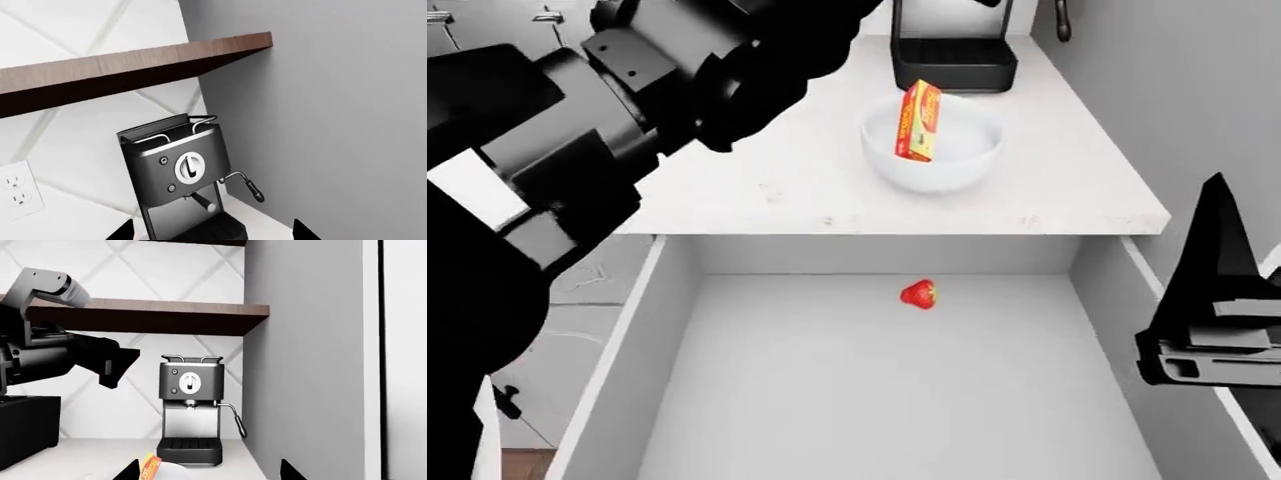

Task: Place the bar in the bowl and close the drawer.

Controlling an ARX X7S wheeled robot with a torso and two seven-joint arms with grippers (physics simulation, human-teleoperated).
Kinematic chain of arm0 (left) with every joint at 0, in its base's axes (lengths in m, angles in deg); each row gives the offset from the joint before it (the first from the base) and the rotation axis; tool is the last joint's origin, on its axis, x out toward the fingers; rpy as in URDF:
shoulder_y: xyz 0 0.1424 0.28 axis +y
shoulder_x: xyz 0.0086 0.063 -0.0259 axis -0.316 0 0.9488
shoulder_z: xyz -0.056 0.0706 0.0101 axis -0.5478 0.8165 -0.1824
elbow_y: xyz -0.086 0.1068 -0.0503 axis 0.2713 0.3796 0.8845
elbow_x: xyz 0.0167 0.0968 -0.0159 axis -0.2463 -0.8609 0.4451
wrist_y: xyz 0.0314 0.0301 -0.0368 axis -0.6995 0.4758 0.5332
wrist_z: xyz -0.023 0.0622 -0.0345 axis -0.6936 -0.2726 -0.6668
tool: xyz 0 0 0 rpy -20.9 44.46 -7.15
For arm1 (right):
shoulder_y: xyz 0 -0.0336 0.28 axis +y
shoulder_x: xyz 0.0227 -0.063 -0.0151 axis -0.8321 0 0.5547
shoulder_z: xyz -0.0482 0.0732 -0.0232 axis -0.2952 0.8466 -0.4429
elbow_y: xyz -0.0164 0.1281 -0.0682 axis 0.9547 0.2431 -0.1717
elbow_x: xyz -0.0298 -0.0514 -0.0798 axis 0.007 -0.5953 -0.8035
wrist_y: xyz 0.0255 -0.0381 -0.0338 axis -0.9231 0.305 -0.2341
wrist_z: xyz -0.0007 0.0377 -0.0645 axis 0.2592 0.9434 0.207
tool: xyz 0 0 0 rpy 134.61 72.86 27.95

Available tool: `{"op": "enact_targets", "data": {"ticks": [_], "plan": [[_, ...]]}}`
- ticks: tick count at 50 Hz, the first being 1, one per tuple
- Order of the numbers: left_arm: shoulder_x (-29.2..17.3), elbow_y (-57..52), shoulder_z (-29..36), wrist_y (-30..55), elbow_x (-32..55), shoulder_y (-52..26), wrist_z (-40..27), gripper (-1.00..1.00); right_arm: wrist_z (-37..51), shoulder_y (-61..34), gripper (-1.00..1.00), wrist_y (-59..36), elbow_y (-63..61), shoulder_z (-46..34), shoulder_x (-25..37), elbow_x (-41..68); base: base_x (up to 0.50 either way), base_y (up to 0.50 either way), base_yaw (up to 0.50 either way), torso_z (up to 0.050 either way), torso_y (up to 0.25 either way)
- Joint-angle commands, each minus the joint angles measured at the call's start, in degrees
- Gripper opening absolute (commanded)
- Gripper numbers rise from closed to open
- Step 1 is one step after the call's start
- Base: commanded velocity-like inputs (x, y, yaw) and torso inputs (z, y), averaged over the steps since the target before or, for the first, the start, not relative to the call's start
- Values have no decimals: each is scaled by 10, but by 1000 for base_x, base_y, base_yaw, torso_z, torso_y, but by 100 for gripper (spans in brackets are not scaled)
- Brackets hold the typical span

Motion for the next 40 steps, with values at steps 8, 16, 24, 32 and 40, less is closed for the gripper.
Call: {"op": "enact_targets", "data": {"ticks": [8,16,24,32,40], "plan": [[-272,-445,-9,1,5,9,-169,100,-21,-2,100,-1,0,4,0,20,0,0,0,-5,250],[-396,-617,-20,-28,19,47,-253,100,-19,-2,100,-10,1,7,0,26,0,0,0,-5,250],[-512,-784,-16,-74,-11,104,-333,100,-26,-6,100,-21,1,12,-2,40,0,0,0,-5,229],[-596,-869,3,-144,-90,197,-390,100,-23,-15,100,-46,9,17,-30,58,0,0,0,0,5],[-647,-895,25,-194,-158,268,-407,100,-20,-18,100,-63,15,18,-47,65,0,0,0,0,0]]}}
